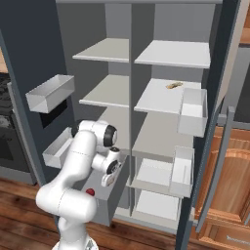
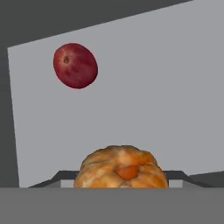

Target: Take the pear and tangerine from the fridge shelf and place them in the freezer drawer to begin freezing them.

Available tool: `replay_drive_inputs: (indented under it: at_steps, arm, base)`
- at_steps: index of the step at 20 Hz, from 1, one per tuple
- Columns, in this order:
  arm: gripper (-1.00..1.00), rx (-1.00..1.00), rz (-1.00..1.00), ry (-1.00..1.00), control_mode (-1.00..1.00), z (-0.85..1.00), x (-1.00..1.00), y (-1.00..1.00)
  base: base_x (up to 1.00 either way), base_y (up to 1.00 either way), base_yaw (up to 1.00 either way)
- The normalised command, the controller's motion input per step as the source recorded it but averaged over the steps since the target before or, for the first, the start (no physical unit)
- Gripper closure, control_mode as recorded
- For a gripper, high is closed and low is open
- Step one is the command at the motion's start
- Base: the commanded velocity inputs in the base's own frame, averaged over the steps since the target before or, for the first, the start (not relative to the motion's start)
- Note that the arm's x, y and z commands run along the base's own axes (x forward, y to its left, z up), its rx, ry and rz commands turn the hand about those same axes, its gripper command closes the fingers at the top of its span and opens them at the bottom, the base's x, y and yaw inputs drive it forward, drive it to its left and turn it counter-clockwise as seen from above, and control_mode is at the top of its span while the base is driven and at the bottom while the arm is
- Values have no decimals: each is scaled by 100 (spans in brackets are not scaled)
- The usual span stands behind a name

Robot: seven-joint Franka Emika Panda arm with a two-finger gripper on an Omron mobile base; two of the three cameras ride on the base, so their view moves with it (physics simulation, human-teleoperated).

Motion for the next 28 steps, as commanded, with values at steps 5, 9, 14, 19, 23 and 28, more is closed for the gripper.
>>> replay_drive_inputs:
  at_steps: [5,9,14,19,23,28]
  arm:
    - [100,0,0,2,-100,-49,0,21]
    - [100,0,0,3,-100,-54,0,19]
    - [100,0,0,1,-100,-58,0,14]
    - [100,0,0,1,-100,-58,-1,15]
    - [100,0,0,1,-100,-58,-12,14]
    - [-100,0,0,0,-100,-53,-25,19]
  base:
    - [0,0,0]
    - [0,0,0]
    - [0,0,0]
    - [0,0,0]
    - [0,0,0]
    - [0,0,0]
